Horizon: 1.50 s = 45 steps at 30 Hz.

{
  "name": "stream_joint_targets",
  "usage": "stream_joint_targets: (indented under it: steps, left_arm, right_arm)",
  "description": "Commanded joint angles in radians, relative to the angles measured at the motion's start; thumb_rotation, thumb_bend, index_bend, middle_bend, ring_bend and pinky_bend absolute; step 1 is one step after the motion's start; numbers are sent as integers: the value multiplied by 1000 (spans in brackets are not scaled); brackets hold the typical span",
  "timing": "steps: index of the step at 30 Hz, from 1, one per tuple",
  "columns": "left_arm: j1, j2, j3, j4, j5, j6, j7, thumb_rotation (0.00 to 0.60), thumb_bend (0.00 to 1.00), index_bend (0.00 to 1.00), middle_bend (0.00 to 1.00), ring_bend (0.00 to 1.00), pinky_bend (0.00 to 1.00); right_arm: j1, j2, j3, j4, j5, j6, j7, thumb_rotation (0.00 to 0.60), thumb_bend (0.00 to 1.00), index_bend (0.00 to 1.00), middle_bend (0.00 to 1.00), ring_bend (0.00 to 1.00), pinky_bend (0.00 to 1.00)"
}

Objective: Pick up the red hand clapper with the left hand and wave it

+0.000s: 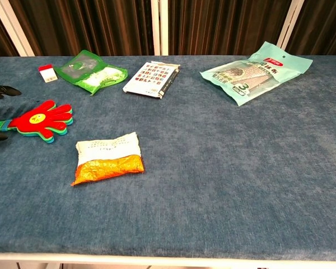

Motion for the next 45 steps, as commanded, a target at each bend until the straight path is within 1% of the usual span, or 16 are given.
stream_joint_targets:
  steps: [1, 9, 16, 21, 25, 28, 31, 32, 35, 37, 38, 39, 42, 45]
  left_arm:
    - [-12, -22, -3, 35, -8, -17, -20, 600, 222, 111, 0, 0, 0]
    - [-18, -35, 0, 61, -8, -27, -39, 600, 273, 230, 8, 0, 0]
    - [-21, -49, -1, 79, -7, -20, -37, 600, 337, 310, 23, 0, 0]
    - [-19, -60, 1, 87, -1, 0, -29, 600, 391, 401, 44, 0, 0]
    - [-19, -62, 3, 85, 3, 6, -25, 600, 400, 468, 53, 0, 0]
    - [-15, -68, 0, 86, 16, 36, -32, 600, 401, 514, 76, 0, 0]
    - [-7, -82, -11, 95, 39, 92, -58, 600, 401, 575, 138, 2, 24]
    - [-2, -90, -15, 103, 48, 119, -69, 600, 401, 589, 155, 8, 44]
    - [3, -103, -20, 118, 71, 163, -100, 600, 402, 619, 235, 86, 195]
    - [4, -104, -16, 128, 96, 183, -128, 600, 403, 623, 333, 228, 392]
    - [3, -103, -11, 136, 108, 189, -134, 600, 404, 623, 373, 287, 465]
    - [1, -105, -4, 150, 122, 197, -133, 600, 404, 621, 434, 371, 570]
    - [-3, -111, 8, 176, 141, 201, -128, 600, 402, 606, 590, 551, 794]
    - [-7, -117, 16, 195, 148, 199, -116, 600, 402, 586, 700, 679, 897]
  right_arm:
    - [-2, 2, 2, 1, 4, 1, 2, 600, 256, 0, 0, 0, 0]
    - [1, -7, -2, 14, 6, -14, 8, 600, 257, 0, 0, 0, 0]
    - [0, -6, 0, 12, 7, -11, 4, 600, 257, 0, 0, 0, 0]
    - [1, -7, 0, 12, 10, -15, 3, 600, 257, 0, 0, 0, 0]
    - [1, -8, 1, 13, 11, -17, 3, 600, 259, 0, 0, 0, 0]
    - [1, -8, 2, 14, 13, -17, 4, 600, 259, 0, 0, 0, 0]
    - [0, -8, 2, 14, 13, -17, 5, 600, 258, 0, 0, 0, 0]
    - [0, -8, 2, 14, 13, -17, 5, 600, 259, 0, 0, 0, 0]
    - [0, -8, 1, 15, 13, -18, 6, 600, 259, 0, 0, 0, 0]
    - [1, -8, 1, 16, 13, -19, 7, 600, 258, 0, 0, 0, 0]
    - [1, -8, 1, 16, 13, -20, 7, 600, 258, 0, 0, 0, 0]
    - [1, -8, 1, 16, 13, -20, 7, 600, 258, 0, 0, 0, 0]
    - [1, -8, 1, 16, 12, -20, 7, 600, 258, 0, 0, 0, 0]
    - [0, -7, 1, 15, 12, -18, 8, 600, 258, 0, 0, 0, 0]
